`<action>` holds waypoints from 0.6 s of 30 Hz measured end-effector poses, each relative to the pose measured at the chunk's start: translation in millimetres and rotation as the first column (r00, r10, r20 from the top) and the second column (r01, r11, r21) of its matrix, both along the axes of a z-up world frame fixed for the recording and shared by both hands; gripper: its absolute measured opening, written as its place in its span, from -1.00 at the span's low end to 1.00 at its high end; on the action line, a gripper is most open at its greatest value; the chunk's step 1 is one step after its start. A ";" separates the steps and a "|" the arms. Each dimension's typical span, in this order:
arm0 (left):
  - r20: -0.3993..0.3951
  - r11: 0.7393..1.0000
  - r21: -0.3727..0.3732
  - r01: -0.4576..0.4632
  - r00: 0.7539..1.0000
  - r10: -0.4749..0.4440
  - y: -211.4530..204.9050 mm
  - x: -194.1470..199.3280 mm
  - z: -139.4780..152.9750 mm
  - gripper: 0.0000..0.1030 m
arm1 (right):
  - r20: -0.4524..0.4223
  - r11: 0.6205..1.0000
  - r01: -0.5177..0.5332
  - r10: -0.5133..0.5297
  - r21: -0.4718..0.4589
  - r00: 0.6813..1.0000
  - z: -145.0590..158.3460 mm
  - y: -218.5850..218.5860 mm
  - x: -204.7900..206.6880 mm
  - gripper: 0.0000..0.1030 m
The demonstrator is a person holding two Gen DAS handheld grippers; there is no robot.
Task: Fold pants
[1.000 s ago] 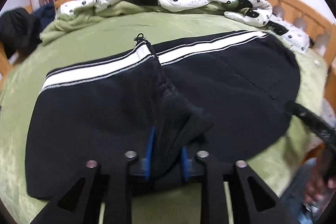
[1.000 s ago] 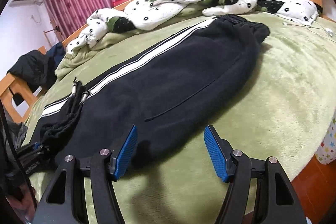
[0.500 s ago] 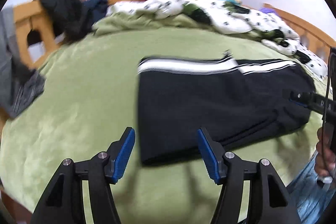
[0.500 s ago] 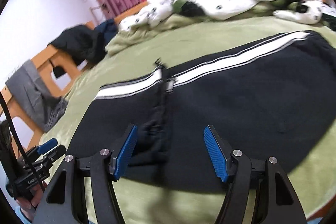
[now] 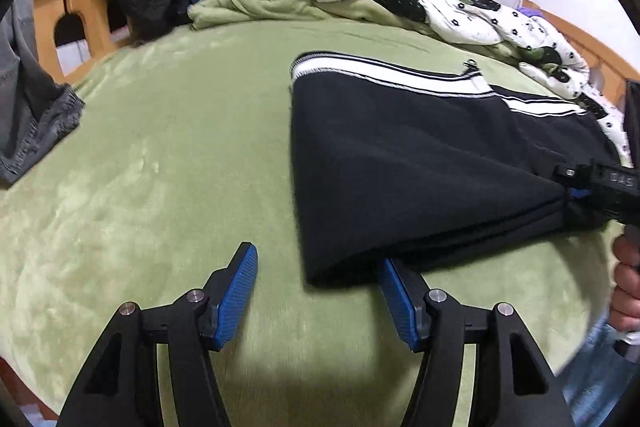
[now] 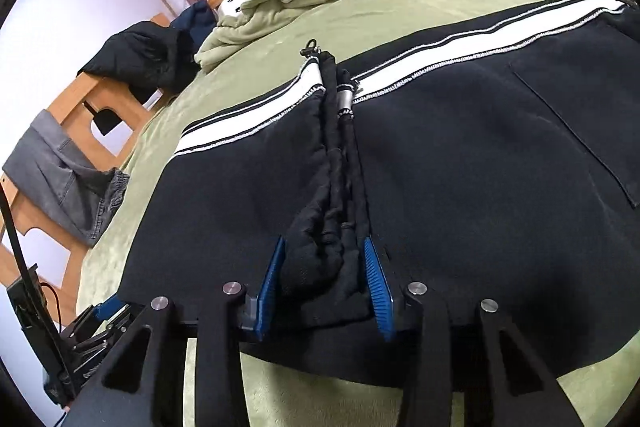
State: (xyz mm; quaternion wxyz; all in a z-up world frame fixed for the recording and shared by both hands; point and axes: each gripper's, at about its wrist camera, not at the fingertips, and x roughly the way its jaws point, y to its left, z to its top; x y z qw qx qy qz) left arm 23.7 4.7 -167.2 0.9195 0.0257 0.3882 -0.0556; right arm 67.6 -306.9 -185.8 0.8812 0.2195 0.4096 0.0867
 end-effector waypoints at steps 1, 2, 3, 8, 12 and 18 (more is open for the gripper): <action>0.013 1.000 0.014 -0.007 1.000 0.007 -1.3 0.7 -0.5 0.18 | -0.007 1.000 0.008 -0.007 0.011 1.000 -1.0 0.0 1.6 -0.20; 0.028 1.000 0.007 -0.016 0.999 0.016 -1.1 -0.5 0.1 0.18 | -0.012 1.000 0.013 -0.013 0.023 1.000 -1.5 -1.0 4.1 -0.17; 0.040 0.999 -0.020 -0.027 0.999 0.028 2.1 -1.2 1.1 0.18 | -0.017 0.999 0.017 -0.016 0.029 1.000 -2.2 -0.8 7.0 -0.15; -0.023 0.980 -0.185 -0.080 0.997 0.077 28.3 7.2 -6.7 0.18 | 0.005 0.997 0.060 -0.060 0.041 0.998 -3.4 0.0 11.0 -0.40; -0.018 0.981 -0.184 -0.066 0.998 0.064 23.5 5.2 -1.7 0.18 | 0.100 0.993 0.077 -0.085 0.087 0.991 11.6 -13.0 -5.0 -0.58; -0.026 0.986 -0.165 -0.039 0.999 0.035 8.5 3.5 -1.2 0.18 | 0.090 0.985 0.161 -0.167 0.069 0.982 10.5 -48.2 -12.5 -0.60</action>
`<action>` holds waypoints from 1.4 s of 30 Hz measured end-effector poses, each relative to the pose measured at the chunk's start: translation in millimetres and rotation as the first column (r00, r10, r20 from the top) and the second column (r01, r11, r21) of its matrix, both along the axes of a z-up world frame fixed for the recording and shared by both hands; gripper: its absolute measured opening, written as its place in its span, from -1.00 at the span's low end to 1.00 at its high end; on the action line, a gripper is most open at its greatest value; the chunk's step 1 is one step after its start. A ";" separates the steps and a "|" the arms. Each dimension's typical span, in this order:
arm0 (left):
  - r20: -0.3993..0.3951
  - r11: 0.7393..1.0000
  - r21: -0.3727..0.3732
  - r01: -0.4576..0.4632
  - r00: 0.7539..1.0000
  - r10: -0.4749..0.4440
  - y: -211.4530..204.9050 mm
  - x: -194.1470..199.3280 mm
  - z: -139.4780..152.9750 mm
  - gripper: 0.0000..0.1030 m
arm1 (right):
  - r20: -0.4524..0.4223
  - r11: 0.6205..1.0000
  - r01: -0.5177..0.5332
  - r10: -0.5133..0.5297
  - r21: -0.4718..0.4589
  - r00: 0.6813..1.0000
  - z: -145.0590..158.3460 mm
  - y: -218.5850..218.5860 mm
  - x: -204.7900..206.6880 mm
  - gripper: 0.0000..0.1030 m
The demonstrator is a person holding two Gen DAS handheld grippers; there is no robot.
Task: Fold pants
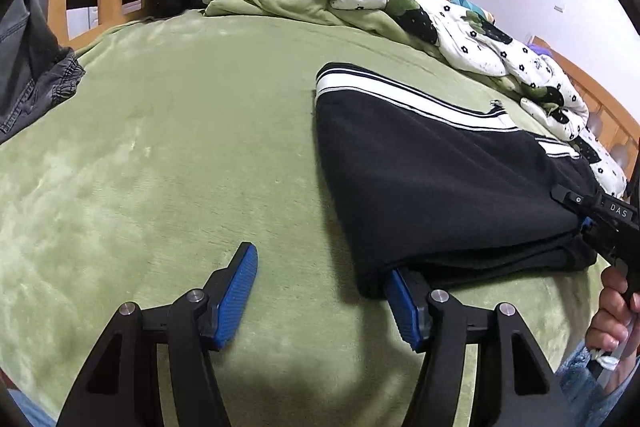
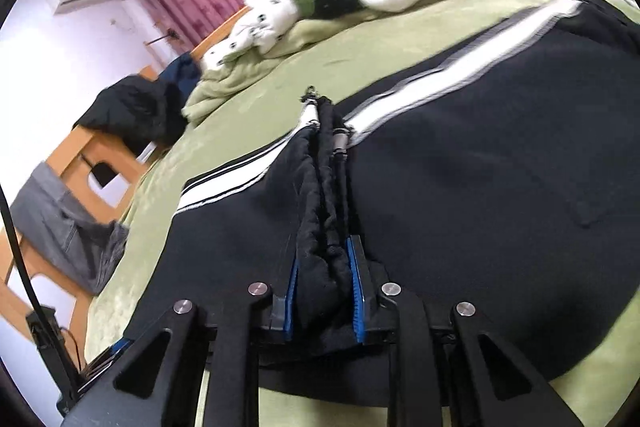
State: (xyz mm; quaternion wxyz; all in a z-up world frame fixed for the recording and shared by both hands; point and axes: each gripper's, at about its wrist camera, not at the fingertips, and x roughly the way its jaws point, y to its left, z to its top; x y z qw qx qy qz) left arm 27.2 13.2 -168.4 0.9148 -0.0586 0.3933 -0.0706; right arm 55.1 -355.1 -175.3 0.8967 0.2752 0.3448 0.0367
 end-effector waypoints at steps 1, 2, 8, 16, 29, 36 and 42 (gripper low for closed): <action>-0.002 1.000 -0.001 0.010 1.000 -0.010 -1.4 -0.1 -0.4 0.18 | -0.002 1.000 0.014 -0.014 0.026 1.000 -3.6 -7.6 -1.3 -0.60; -0.003 1.000 0.005 0.014 1.000 -0.014 -2.5 0.0 -0.7 0.18 | -0.011 0.999 0.013 -0.012 0.038 1.000 -6.8 -9.9 -0.3 -0.60; -0.019 0.999 0.040 0.014 1.000 -0.013 -4.3 -1.8 -1.5 0.18 | -0.033 0.997 -0.003 0.000 -0.077 0.999 -16.7 2.2 3.1 -0.56; 0.072 0.992 0.006 0.128 0.989 -0.129 -3.0 -27.2 45.8 0.17 | 0.028 0.973 0.014 -0.007 -0.230 1.000 20.3 -2.2 -20.6 -0.28; -0.100 0.995 0.042 0.094 0.991 -0.089 -40.2 21.8 4.9 0.00 | -0.102 0.946 -0.153 0.129 -0.286 0.986 3.8 2.9 -22.3 -0.24; -0.015 0.998 0.031 0.057 0.998 -0.057 -31.1 27.1 49.4 0.00 | 0.034 0.909 0.125 -0.121 -0.397 0.992 49.5 -90.9 -54.1 0.09; -0.007 1.000 0.010 0.001 1.000 -0.001 -33.1 48.9 50.5 -0.01 | 0.000 0.883 0.331 -0.351 -0.334 0.937 39.8 -216.4 -41.7 0.17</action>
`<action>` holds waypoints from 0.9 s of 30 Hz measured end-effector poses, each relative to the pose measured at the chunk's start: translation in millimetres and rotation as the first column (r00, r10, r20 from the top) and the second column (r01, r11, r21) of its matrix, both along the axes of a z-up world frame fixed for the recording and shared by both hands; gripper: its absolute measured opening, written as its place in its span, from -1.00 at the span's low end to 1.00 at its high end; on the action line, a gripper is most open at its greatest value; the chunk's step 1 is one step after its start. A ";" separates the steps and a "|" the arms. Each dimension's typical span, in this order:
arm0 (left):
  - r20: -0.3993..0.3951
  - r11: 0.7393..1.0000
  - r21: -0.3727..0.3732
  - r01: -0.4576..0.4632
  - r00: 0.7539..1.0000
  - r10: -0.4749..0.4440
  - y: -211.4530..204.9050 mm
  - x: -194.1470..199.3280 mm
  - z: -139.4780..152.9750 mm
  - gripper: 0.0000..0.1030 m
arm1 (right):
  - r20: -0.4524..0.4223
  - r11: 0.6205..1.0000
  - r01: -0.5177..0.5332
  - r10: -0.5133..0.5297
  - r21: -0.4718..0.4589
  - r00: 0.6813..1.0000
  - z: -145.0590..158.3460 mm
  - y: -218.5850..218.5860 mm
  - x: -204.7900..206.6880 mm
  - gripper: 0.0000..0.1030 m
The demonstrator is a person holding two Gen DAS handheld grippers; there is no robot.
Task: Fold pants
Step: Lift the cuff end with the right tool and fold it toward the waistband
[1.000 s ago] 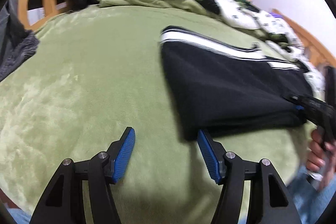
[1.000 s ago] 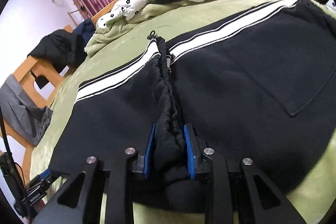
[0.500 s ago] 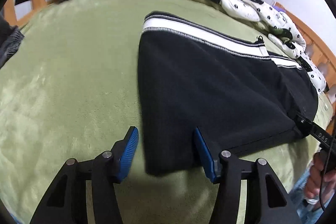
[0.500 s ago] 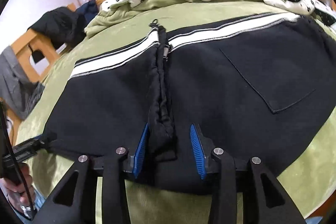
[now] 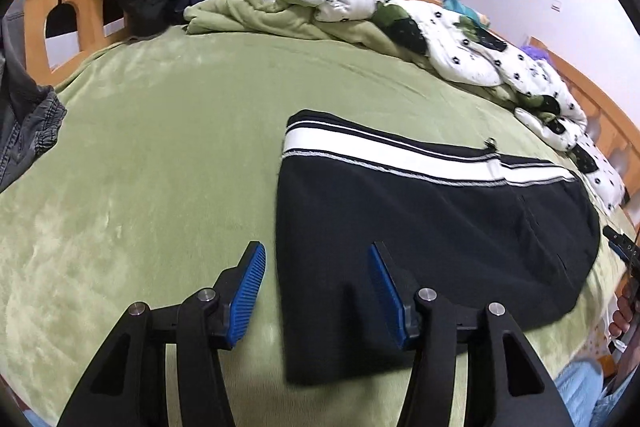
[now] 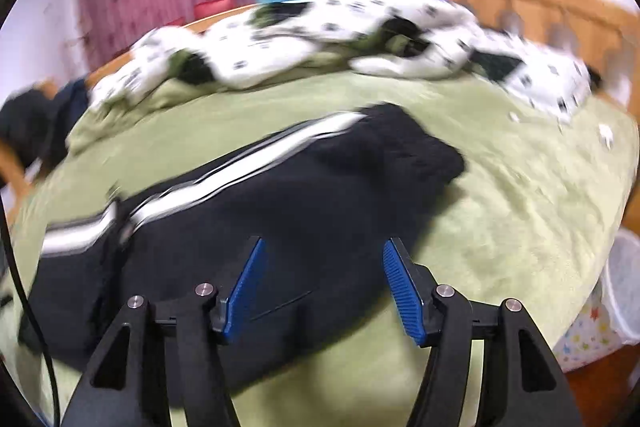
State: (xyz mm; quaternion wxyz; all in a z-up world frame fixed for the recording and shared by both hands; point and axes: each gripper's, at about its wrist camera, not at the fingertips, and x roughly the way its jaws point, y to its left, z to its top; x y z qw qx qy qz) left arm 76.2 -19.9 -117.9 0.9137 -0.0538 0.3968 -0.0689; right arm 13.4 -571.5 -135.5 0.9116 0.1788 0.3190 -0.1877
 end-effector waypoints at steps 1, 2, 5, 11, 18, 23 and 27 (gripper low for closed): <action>-0.015 1.000 -0.004 -0.008 1.000 0.008 -1.3 5.3 -2.8 -0.01 | -0.004 0.999 0.022 -0.022 0.039 1.000 -5.8 -15.8 4.2 0.17; -0.040 1.000 -0.021 -0.007 0.999 0.006 -1.5 12.6 -6.4 -0.01 | -0.001 0.997 0.035 -0.035 0.068 0.999 -10.2 -26.9 4.6 0.17; -0.108 0.997 -0.076 0.009 0.994 -0.017 -1.7 34.3 -16.5 -0.02 | 0.008 0.983 0.051 -0.053 0.174 0.999 -25.6 -58.0 22.8 0.17; -0.185 0.995 -0.102 -0.003 0.983 -0.016 3.7 75.4 -34.5 -0.04 | -0.002 0.935 0.041 -0.043 0.353 0.999 -58.4 -87.7 59.8 0.17; -0.264 0.982 -0.187 -0.011 0.964 -0.040 11.9 104.1 -60.7 -0.29 | 0.038 0.915 0.038 -0.058 0.402 0.998 -64.7 -105.0 80.6 0.10; -0.223 0.980 -0.197 -0.018 0.974 -0.027 6.8 98.2 -45.4 -0.81 | 0.107 0.946 0.032 -0.070 0.323 0.992 -39.6 -89.9 69.1 -0.32; -0.133 0.982 -0.190 -0.005 0.991 -0.021 -5.0 87.3 -9.2 -0.82 | 0.179 0.987 0.010 -0.039 0.159 0.983 12.0 -47.8 65.8 -0.42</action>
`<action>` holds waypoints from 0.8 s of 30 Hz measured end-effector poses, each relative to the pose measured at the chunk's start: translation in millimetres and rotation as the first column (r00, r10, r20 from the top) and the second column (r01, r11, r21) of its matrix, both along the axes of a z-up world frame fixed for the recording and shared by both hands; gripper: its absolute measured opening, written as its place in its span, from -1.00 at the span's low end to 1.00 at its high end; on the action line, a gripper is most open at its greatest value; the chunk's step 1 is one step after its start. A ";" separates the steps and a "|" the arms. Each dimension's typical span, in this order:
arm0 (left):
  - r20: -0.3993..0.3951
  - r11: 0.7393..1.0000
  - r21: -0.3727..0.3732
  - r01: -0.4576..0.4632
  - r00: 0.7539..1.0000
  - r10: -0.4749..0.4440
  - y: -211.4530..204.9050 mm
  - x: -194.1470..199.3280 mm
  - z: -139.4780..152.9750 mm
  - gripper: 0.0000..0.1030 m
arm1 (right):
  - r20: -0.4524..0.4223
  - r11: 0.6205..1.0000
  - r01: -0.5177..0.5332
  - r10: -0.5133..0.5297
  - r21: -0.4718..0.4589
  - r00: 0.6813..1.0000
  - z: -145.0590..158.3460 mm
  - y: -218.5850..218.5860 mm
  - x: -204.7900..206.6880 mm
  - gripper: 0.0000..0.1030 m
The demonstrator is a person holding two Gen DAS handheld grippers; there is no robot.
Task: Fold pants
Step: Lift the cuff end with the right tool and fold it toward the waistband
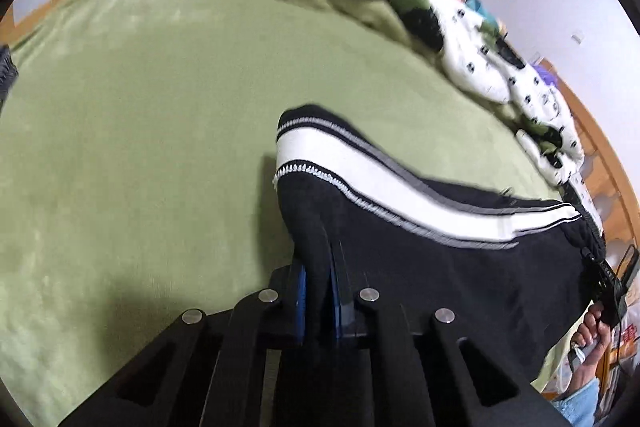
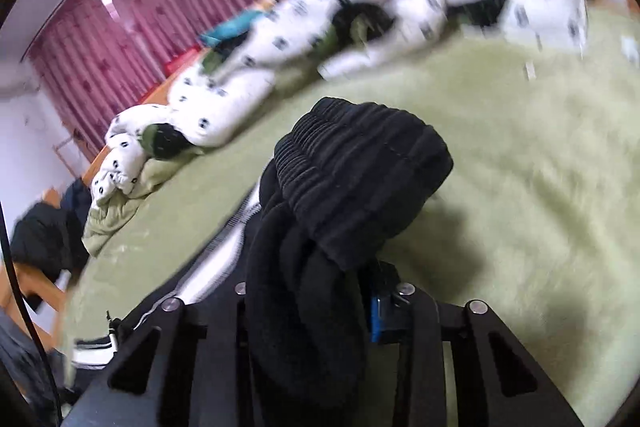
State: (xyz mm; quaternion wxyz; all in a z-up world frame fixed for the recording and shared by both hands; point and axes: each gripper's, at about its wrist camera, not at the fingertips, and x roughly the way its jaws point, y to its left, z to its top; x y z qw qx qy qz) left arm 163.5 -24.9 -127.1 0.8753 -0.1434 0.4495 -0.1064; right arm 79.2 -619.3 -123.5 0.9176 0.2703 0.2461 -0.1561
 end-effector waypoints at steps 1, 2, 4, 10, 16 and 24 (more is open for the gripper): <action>0.009 1.000 -0.018 -0.001 1.000 0.002 0.2 1.1 6.9 -0.82 | 0.024 1.000 -0.007 0.007 -0.015 1.000 14.8 10.4 0.3 -0.43; 0.015 0.999 -0.042 -0.002 1.000 0.002 0.8 3.6 14.0 -0.82 | 0.034 1.000 -0.013 0.014 -0.023 0.999 25.3 17.0 1.2 -0.44; 0.022 0.996 -0.091 0.002 1.000 0.000 1.4 8.9 23.4 -0.82 | 0.038 0.998 -0.016 0.019 -0.064 0.999 53.7 37.5 8.4 -0.44; 0.066 0.983 -0.181 0.029 0.998 -0.017 14.6 15.8 56.1 -0.82 | 0.092 0.993 -0.047 0.057 -0.107 0.994 117.4 89.7 13.7 -0.48; 0.145 0.997 -0.072 -0.037 0.988 0.048 76.1 12.5 86.3 -0.81 | 0.151 0.990 -0.131 0.138 -0.055 0.979 139.2 143.6 14.3 -0.48; 0.082 0.986 0.003 -0.170 0.982 0.169 176.1 28.6 47.5 -0.81 | 0.041 0.976 -0.216 0.215 -0.001 0.976 51.4 189.7 58.2 -0.48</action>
